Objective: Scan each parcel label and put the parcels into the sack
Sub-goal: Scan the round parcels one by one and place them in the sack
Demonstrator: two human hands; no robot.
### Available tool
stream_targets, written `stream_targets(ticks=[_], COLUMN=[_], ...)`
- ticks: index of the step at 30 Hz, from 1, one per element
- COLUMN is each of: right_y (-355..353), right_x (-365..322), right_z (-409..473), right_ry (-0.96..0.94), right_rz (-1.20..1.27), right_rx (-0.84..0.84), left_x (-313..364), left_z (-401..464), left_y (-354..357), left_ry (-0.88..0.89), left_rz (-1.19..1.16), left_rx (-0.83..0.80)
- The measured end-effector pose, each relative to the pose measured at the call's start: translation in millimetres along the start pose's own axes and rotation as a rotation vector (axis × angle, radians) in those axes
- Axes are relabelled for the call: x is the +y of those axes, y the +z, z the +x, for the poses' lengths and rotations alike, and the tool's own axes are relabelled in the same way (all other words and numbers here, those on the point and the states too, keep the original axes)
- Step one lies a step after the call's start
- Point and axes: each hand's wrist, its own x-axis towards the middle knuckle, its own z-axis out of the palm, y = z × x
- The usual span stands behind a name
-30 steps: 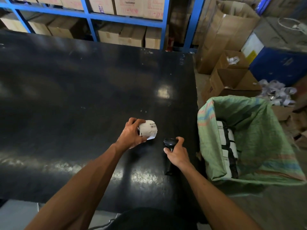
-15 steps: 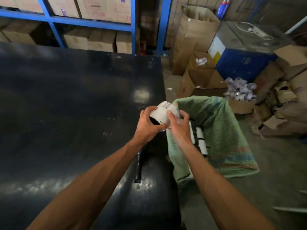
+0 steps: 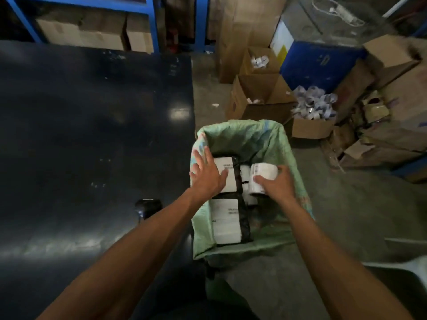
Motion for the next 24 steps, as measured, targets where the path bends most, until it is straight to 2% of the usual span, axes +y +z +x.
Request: stream_targets(ticks=[6,9,13,19,24], right_y=[32.1,49.4,75.7,99.7,110.5], right_x=[77.9,98.8,114.4,120.7,132.2], right_z=[23.0,31.3,43.3,40.0,44.9], right_ry=[0.133,0.181,0.259,0.294,0.283], right_rz=[-0.373,-0.451,-0.462,-0.442,-0.381], right_rx=[-0.286,-0.379,-0.485,-0.491,-0.45], left_x=[8.1,4.8,-3.6,-13.8,-11.3], left_z=[5.6,10.7,15.6,17.8,15.6], left_y=[20.6,21.2,18.8,27.6,22.4], left_ry=[-0.046,-0.038,-0.009,0.072,0.013], left_rz=[0.109,0.148,0.043,0.088,0.072], left_rx=[0.125,0.14,0.102,0.187,0.167])
